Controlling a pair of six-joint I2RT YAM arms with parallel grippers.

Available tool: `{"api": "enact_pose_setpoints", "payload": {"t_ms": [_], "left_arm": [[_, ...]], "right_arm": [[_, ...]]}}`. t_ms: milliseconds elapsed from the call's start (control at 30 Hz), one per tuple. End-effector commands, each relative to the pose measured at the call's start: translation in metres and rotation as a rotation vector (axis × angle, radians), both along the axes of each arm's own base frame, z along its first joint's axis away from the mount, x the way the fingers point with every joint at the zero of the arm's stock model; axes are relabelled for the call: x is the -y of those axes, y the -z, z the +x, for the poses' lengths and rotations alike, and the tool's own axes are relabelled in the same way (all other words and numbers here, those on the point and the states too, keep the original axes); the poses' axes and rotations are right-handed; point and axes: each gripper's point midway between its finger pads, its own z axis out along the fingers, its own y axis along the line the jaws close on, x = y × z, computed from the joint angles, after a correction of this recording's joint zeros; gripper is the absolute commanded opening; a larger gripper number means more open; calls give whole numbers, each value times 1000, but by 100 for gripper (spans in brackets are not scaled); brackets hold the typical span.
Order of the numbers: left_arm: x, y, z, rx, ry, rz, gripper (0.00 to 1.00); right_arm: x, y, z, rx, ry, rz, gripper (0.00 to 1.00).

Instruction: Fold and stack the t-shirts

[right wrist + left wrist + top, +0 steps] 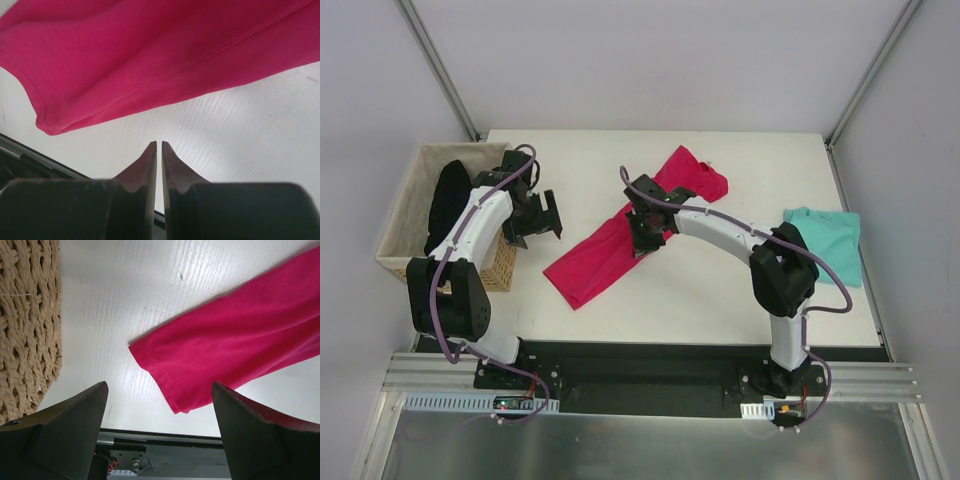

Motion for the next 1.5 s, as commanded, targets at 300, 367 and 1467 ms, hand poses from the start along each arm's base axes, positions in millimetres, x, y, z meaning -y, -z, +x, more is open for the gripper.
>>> {"api": "enact_pose_setpoints", "payload": {"t_ms": [300, 367, 1467], "left_arm": [[-5, -19, 2, 62, 4, -3, 85], [-6, -19, 1, 61, 1, -3, 85], [-12, -103, -16, 209, -24, 10, 86]], "right_arm": [[-46, 38, -15, -93, -27, 47, 9], [-50, 37, -12, -88, -35, 51, 9], [-44, 45, -8, -208, 50, 121, 1]]}}
